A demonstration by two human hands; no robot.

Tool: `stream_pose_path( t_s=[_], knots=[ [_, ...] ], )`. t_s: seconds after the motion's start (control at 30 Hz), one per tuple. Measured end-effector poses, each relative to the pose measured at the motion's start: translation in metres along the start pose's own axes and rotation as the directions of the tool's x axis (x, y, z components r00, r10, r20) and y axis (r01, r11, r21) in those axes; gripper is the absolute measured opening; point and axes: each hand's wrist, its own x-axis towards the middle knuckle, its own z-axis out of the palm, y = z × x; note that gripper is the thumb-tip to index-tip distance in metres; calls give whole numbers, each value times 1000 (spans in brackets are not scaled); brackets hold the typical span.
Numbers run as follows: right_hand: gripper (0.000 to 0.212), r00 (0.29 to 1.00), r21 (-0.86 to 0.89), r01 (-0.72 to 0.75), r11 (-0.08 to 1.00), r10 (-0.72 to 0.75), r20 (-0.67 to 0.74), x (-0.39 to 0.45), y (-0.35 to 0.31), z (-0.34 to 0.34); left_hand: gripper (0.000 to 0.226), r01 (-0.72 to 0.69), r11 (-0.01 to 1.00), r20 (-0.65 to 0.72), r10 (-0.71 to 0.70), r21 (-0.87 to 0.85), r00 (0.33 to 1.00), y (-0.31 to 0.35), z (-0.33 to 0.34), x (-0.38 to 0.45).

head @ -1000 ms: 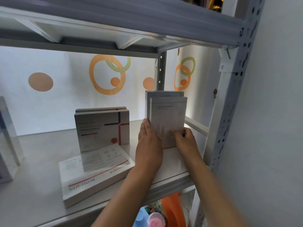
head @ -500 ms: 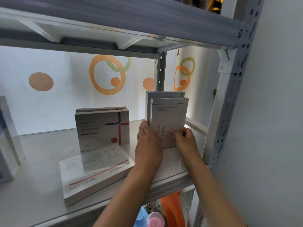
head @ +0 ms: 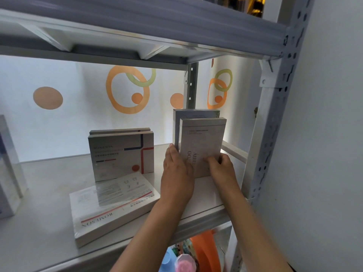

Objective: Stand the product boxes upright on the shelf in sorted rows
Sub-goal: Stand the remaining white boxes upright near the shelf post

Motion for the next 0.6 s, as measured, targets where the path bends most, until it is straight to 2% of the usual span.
stream_pose_path(
  t_s=[0.6],
  knots=[
    [29, 1000, 71, 21, 997, -20, -6, -4, -3, -3, 62, 14, 999, -18, -15, -29, 1000, 4, 0, -1]
  ],
)
